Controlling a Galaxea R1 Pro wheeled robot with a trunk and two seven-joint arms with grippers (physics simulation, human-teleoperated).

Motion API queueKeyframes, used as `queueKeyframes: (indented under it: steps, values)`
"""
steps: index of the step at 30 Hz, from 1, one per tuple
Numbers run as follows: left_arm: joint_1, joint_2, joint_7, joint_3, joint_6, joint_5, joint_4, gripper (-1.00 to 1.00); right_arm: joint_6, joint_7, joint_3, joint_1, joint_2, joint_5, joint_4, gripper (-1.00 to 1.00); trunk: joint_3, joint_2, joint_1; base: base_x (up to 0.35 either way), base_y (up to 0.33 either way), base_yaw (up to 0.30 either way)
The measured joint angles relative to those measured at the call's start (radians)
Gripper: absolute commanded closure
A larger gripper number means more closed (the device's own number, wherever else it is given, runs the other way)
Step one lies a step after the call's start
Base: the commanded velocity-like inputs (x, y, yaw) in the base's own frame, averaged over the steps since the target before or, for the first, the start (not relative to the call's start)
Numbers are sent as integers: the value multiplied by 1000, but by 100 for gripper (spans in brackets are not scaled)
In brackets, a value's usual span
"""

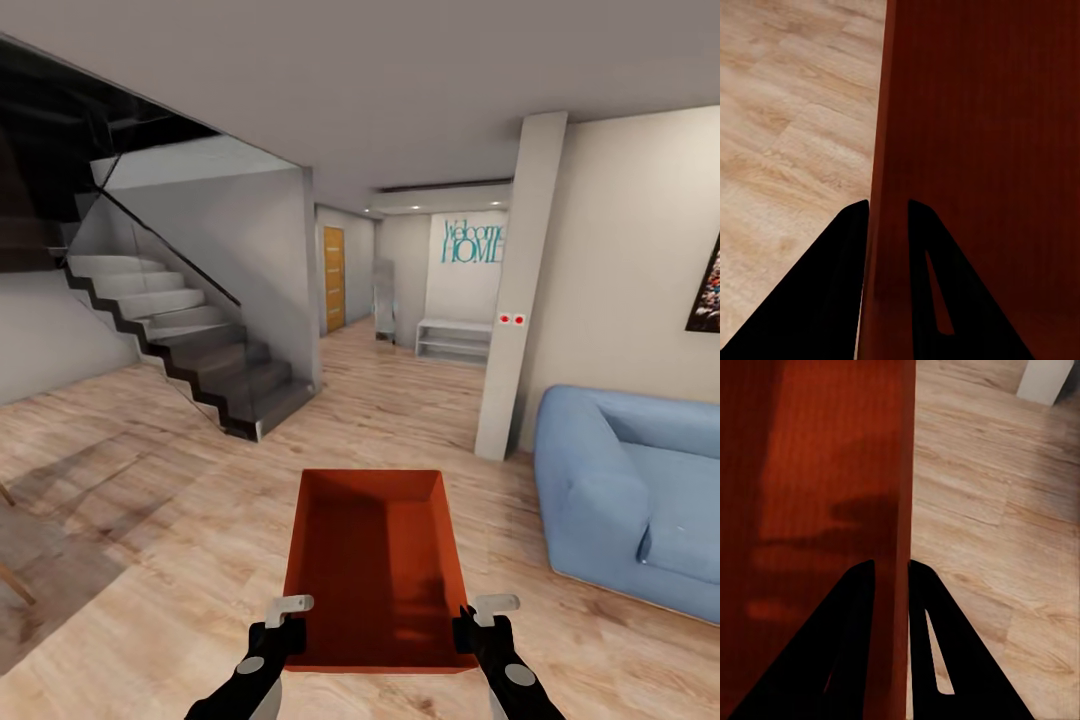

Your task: Move the two storage containers from the living room to the garage. In the garage, place one container on the floor and stack the other container on top of it (either order is fine).

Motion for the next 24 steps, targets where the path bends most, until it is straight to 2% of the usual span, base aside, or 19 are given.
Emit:
queueKeyframes:
  steps: [5, 15, 24]
  values:
    - [0, 0, 0, 0, 0, -1, 0, 100, 0, 0, 0, 0, 0, 0, 0, 100, 0, 0, 0, 326, 80, -43]
    - [0, -2, 1, 3, -1, -1, 5, 100, 0, 0, 0, 0, -1, 0, 4, 100, 0, 0, 0, 325, 80, -236]
    - [0, -2, 2, 5, -1, -2, 10, 100, 0, 0, 0, 0, -1, 1, 10, 100, 0, 0, 0, 325, 80, -27]
